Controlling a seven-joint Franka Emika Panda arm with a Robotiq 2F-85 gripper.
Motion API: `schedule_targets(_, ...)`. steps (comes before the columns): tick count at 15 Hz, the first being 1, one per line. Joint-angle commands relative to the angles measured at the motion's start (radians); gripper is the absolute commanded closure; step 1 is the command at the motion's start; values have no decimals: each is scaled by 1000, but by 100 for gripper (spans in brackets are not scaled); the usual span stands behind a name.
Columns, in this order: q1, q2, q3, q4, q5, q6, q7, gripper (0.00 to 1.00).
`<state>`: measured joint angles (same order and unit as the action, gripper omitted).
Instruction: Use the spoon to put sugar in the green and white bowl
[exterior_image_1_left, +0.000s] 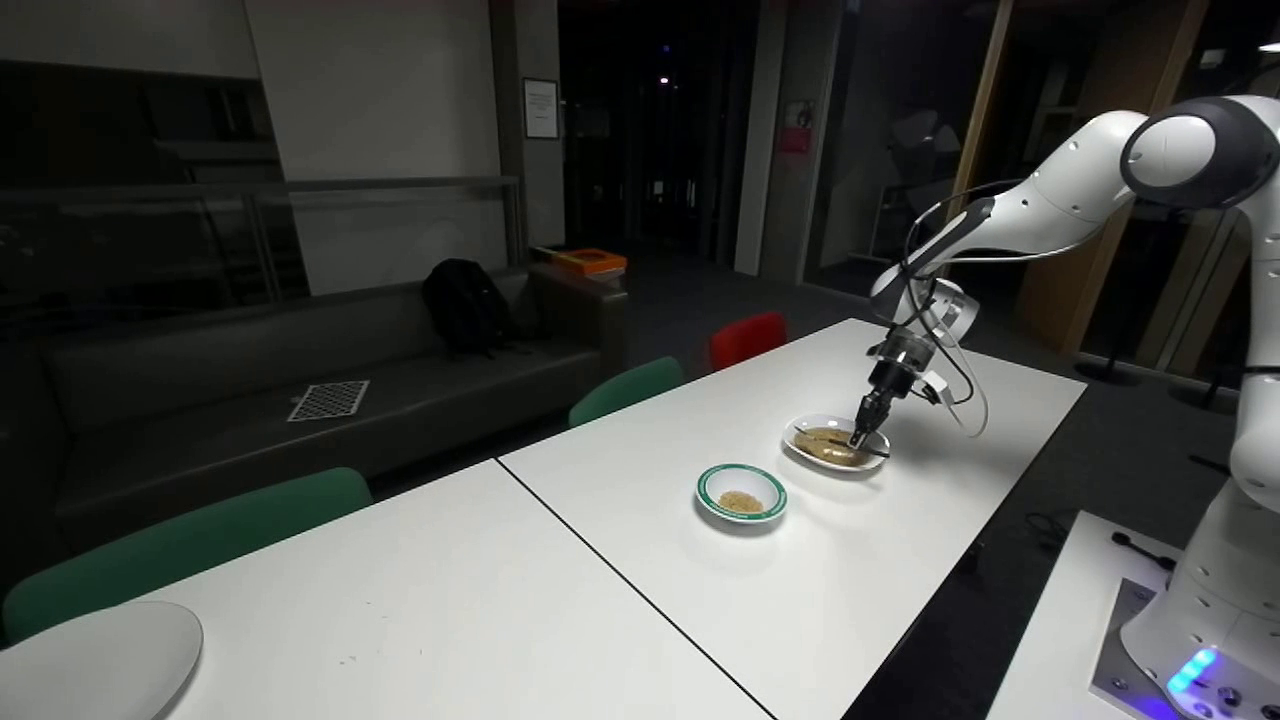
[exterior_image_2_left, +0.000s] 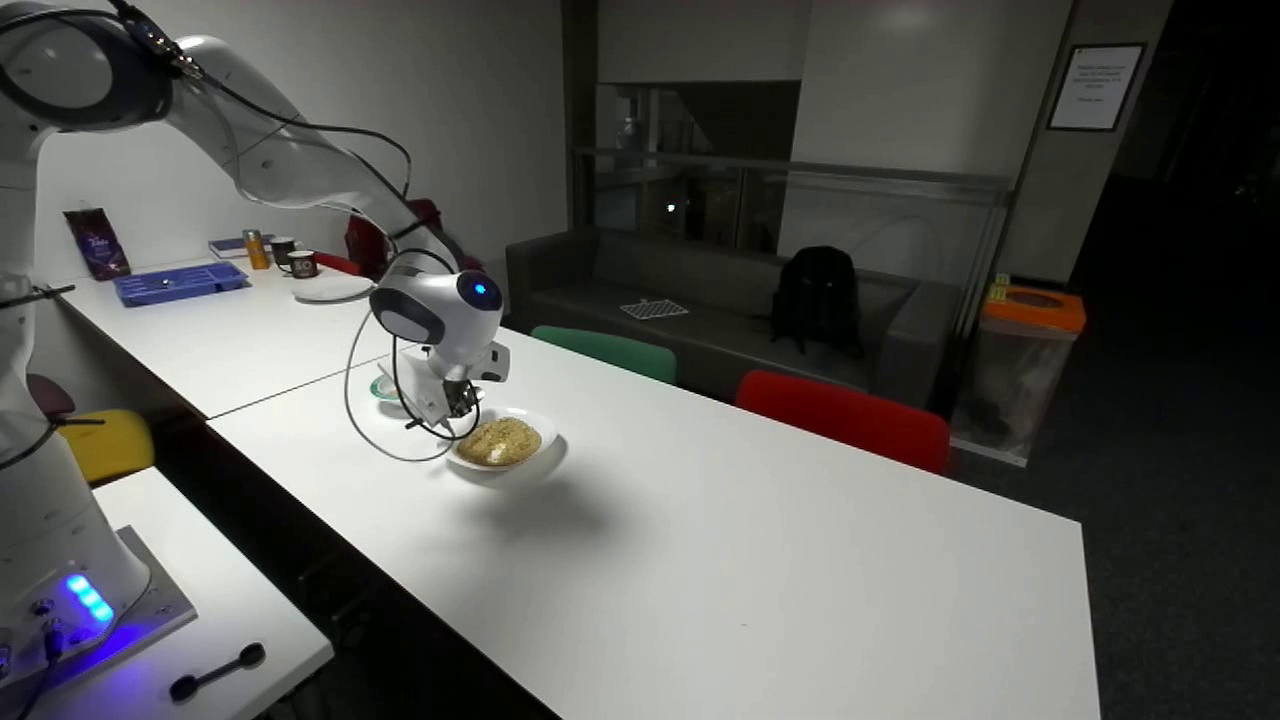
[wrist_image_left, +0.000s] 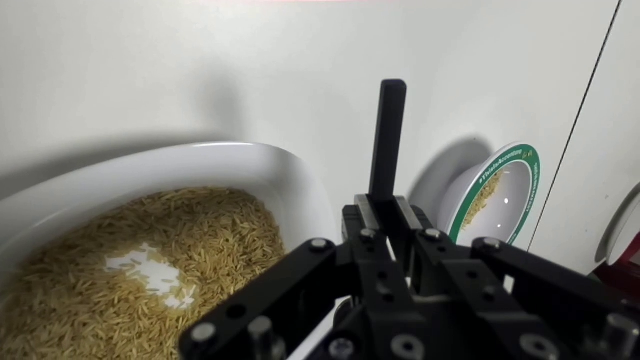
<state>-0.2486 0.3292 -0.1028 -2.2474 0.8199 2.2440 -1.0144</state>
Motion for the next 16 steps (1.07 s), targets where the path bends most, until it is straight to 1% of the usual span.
schedule_targets(1,-3,0,3,1,-2,-1,2,88)
schedule_targets(4,-3,0,3,1,-2,-1,2,88)
schedule_targets(5,0,-2,5,2,-5,-2,4,97)
schedule_targets(8,2,1,8,15,-12,-13,12,97)
schedule_targets(16,-23,22,-3,55,-1,-45,5,97)
